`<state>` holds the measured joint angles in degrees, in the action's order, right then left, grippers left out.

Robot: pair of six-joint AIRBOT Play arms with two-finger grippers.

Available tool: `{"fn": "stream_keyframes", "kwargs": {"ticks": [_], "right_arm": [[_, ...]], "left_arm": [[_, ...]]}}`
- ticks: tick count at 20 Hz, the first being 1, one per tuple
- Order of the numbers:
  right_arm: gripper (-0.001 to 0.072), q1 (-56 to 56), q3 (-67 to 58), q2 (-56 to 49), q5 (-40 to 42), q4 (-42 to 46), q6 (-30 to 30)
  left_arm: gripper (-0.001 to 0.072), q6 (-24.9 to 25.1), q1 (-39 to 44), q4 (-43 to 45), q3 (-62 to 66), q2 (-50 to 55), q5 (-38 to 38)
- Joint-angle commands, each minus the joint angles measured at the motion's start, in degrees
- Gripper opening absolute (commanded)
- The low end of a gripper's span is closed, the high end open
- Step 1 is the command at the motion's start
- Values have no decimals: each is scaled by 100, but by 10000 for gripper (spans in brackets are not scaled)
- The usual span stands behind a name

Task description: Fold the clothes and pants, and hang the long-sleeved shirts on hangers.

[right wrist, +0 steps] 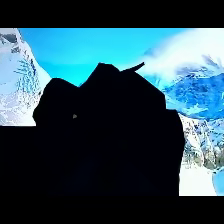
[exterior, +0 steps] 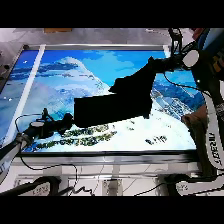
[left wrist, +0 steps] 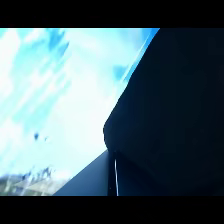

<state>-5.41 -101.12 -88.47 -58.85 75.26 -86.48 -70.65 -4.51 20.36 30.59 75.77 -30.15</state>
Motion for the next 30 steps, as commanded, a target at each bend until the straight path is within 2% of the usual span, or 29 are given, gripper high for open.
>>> {"fn": "stream_keyframes", "kwargs": {"ticks": [1, 5, 7, 10, 14, 16, 18, 19, 21, 23, 27, 29, 30], "right_arm": [[20, 2, 0, 4, -7, -2, 0], [20, 7, 0, 7, -7, 74, 22], [20, 15, -2, 7, -7, 619, 13], [19, 358, -17, 15, -50, 951, -52], [19, 1342, -321, 13, -184, 846, -632], [19, 1895, -435, 13, -221, 599, -811], [19, 2389, -446, 13, -306, -13, -791], [18, 2583, -446, 13, -334, -330, -680], [18, 2903, -446, 13, -503, -1088, 140], [18, 3106, -446, 13, -879, -1386, 640], [19, 3180, -439, 11, -1810, -380, 669], [18, 3147, -442, 11, -1412, -636, 643], [17, 3071, -444, 11, -870, -848, 472]], "left_arm": [[10, 199, 173, -85, 216, 151, -2], [9, 782, 393, -92, 304, 166, -144], [7, 813, 284, -90, 575, 155, -271], [6, 809, -210, -87, 1355, 155, -584], [5, 807, -1169, -87, 2734, 155, -743], [5, 807, -1567, -85, 3366, 155, -743], [5, 804, -1882, -85, 3930, 155, -699], [4, 804, -2009, -85, 4151, 157, -702], [5, 800, -2240, 57, 4494, 155, -717], [5, 660, -2459, 649, 4671, 155, -885], [5, -225, -2887, 2782, 4684, 157, -1655], [5, -428, -3038, 2647, 4684, 157, -1432], [5, -542, -3047, 2389, 4686, 157, -1121]]}}
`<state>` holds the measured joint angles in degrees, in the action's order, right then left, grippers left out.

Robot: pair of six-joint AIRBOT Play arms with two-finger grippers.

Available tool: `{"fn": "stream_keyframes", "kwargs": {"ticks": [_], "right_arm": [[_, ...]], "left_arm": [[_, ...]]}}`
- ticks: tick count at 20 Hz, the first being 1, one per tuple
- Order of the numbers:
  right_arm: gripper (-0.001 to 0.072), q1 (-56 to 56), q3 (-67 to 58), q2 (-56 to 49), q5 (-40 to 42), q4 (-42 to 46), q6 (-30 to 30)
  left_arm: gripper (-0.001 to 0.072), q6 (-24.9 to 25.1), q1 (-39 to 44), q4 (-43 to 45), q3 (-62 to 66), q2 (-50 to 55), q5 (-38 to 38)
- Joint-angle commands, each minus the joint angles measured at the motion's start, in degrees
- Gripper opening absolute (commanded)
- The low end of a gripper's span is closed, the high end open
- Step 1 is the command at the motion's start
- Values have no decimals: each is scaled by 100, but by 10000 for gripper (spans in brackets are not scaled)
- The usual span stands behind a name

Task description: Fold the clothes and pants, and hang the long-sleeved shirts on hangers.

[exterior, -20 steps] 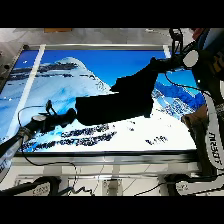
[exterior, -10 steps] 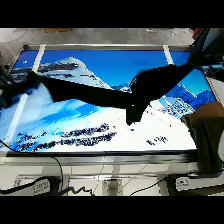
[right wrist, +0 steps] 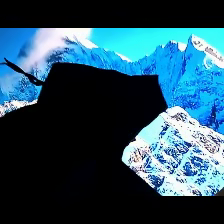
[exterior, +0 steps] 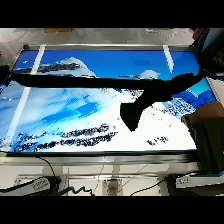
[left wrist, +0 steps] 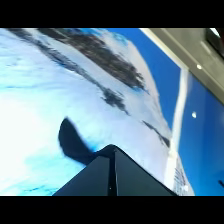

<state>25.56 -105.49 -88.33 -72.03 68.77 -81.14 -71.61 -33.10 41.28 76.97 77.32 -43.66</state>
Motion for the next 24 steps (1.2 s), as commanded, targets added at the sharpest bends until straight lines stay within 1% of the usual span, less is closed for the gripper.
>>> {"fn": "stream_keyframes", "kwargs": {"ticks": [1, 2, 3, 4, 5, 6, 7, 8, 10, 12, 14, 16, 18, 19, 20, 21, 23, 24], "right_arm": [[17, -157, -11, -2, 1139, -334, -393], [17, -326, -13, -2, 1843, -415, -640], [16, -518, -31, -2, 2503, -439, -846], [15, -748, -92, -4, 3126, -442, -953], [15, -940, -179, -7, 3622, -439, -953], [14, -1106, -313, -7, 4057, -422, -953], [14, -1198, -485, -7, 4260, -413, -960], [14, -1228, -734, -7, 4232, -402, -970], [14, -1202, -1224, -2, 3897, -385, -970], [15, -1198, -1504, 101, 3738, -286, -953], [16, -1198, -1425, 302, 3296, 232, -916], [17, -1104, -1252, 417, 2306, 1047, -918], [19, -918, -1069, 422, 1001, 1298, -918], [19, -837, -914, 422, 444, 1335, -918], [19, -763, -726, 413, -52, 1416, -907], [19, -708, -546, 407, -363, 1517, -798], [19, -675, -205, 413, -887, 1703, -409], [18, -673, -35, 444, -1019, 1692, -317]], "left_arm": [[4, -638, -175, -7, 55, 7, 597], [4, -796, -98, -367, 81, 17, 1049], [3, -852, -7, -601, 177, 48, 1399], [3, -916, 92, -660, 376, 98, 1596], [3, -916, 186, -662, 645, 162, 1600], [3, -916, 280, -664, 955, 227, 1600], [3, -916, 341, -662, 1246, 254, 1596], [2, -896, 385, -632, 1550, 251, 1537], [3, -896, 382, -321, 2190, 249, 1196], [3, -896, 363, 96, 2765, 245, 739], [5, -896, 358, 498, 2968, 184, 79], [6, -898, 354, 1386, 2966, 164, -1008], [7, -896, 361, 2380, 2951, 221, -2170], [7, -896, 358, 2828, 2841, 238, -2588], [7, -898, 356, 3270, 2616, 236, -2636], [6, -905, 352, 3620, 2284, 236, -2682], [7, -907, 326, 3921, 1620, 225, -3073], [7, -894, 308, 3921, 1255, 173, -3101]]}}
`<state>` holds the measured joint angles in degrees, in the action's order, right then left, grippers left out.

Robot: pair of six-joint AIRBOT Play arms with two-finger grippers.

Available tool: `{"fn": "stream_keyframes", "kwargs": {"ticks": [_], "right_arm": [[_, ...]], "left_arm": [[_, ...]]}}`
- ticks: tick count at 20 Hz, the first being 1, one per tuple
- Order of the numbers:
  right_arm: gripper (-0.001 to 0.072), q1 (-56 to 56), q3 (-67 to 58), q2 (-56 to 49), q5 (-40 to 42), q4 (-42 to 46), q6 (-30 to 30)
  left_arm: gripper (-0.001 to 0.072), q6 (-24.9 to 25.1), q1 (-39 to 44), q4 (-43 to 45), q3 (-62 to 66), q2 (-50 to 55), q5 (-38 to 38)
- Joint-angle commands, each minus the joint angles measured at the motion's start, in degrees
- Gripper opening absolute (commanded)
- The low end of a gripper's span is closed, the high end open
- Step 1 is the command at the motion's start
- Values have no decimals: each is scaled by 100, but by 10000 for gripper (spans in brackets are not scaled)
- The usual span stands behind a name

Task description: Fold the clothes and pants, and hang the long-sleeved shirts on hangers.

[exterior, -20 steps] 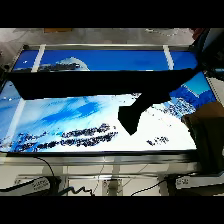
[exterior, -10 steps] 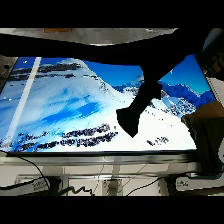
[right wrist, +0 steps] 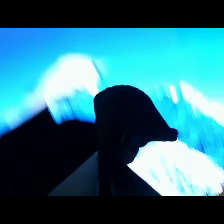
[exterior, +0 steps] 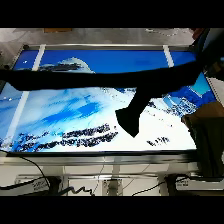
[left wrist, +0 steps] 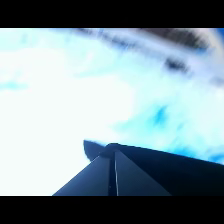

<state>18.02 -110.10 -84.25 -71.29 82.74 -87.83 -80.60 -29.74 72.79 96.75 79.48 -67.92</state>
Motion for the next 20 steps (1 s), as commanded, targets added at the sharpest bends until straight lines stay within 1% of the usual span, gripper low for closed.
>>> {"fn": "stream_keyframes", "kwargs": {"ticks": [1, 2, 4, 5, 6, 8, 12, 16, 18, 20], "right_arm": [[18, 79, 634, 129, -1023, 295, 356], [19, 79, 894, 278, -883, 269, 446], [18, 92, 1488, 634, -706, 164, 761], [18, 92, 1810, 807, -671, 149, 833], [18, 90, 2184, 997, -654, 116, 876], [18, 92, 2973, 1386, -656, 57, 938], [19, 92, 4398, 2218, -916, 466, 938], [18, 92, 5698, 3071, -1327, 962, 957], [18, 90, 6325, 3362, -1399, 1010, 955], [19, 90, 6760, 3530, -1585, 927, 955]], "left_arm": [[7, 68, -31, 758, -1130, -149, -570], [7, 332, -31, 754, -1486, -271, -466], [7, 1252, -48, 752, -2214, -564, -431], [7, 1419, -81, 745, -2559, -723, -363], [7, 1423, -138, 592, -2835, -859, -278], [7, 1628, -289, 297, -3261, -1108, -326], [8, 1700, -719, 393, -3720, -1456, -595], [7, 1672, -1217, 391, -3777, -1602, -573], [7, 1683, -1327, 402, -3779, -1609, -612], [7, 1722, -1309, 654, -3779, -1609, -715]]}}
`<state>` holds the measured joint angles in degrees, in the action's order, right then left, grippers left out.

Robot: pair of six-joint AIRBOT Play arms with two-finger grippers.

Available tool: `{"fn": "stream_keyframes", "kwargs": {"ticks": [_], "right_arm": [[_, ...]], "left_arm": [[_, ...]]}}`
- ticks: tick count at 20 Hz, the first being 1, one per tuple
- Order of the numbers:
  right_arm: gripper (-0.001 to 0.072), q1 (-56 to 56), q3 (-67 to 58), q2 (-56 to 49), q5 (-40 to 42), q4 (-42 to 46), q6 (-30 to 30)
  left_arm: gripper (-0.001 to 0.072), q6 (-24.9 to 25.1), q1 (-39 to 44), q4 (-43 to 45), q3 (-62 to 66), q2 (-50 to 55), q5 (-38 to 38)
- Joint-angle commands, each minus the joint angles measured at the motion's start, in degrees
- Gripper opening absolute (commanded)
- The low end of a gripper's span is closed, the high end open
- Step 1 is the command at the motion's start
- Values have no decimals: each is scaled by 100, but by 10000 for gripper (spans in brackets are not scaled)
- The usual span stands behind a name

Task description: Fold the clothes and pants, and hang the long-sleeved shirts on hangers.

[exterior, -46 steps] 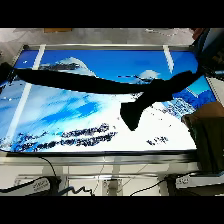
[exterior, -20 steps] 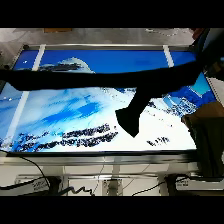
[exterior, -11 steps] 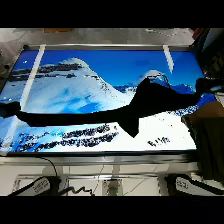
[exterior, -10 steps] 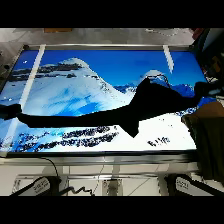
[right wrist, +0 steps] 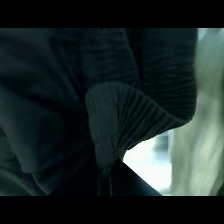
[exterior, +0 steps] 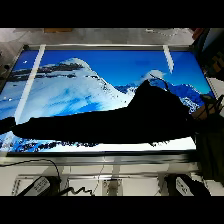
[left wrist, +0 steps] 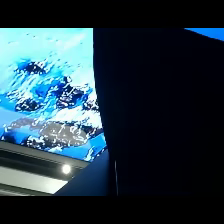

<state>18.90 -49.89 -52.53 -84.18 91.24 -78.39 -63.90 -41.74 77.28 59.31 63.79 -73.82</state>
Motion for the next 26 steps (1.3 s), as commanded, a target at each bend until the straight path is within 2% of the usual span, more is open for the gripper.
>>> {"fn": "stream_keyframes", "kwargs": {"ticks": [1, 4, 8, 12, 16, 17, 18, 19, 20, 21, 23, 25, 26], "right_arm": [[19, 2, 881, 422, -297, 39, 11], [19, 2, 1095, 562, -317, -35, 11], [19, 2, 1187, 612, -337, -105, 9], [19, 2, 1187, 610, -396, -107, -13], [21, 2, 1187, 610, -750, -105, -13], [62, 2, 1187, 610, -750, -105, -13], [235, 2, 1187, 610, -752, -105, -13], [440, 0, 1187, 610, -752, -105, -13], [535, -2, 1187, 610, -752, -105, -13], [534, -2, 1187, 610, -752, -103, -13], [534, -2, 1185, 610, -688, -103, -11], [533, -2, 1161, 610, -337, -101, -9], [533, -2, 1117, 605, -24, -109, -11]], "left_arm": [[7, 55, -109, 380, -35, -39, -162], [7, 52, -122, 1099, -118, -35, -238], [8, 192, -122, 1237, -612, 31, -103], [9, 179, -122, 1864, -802, 258, -15], [9, 179, -120, 1873, -802, 450, 166], [21, 179, -120, 1875, -802, 494, 195], [39, 181, -122, 1873, -802, 518, 267], [249, 179, -120, 1875, -802, 531, 326], [596, 179, -122, 1880, -802, 531, 398], [712, 170, -122, 1910, -802, 531, 553], [705, 87, -107, 1950, -793, 531, 776], [704, -372, -68, 1786, -719, 531, 1003], [704, -435, 2, 1585, -625, 531, 1069]]}}
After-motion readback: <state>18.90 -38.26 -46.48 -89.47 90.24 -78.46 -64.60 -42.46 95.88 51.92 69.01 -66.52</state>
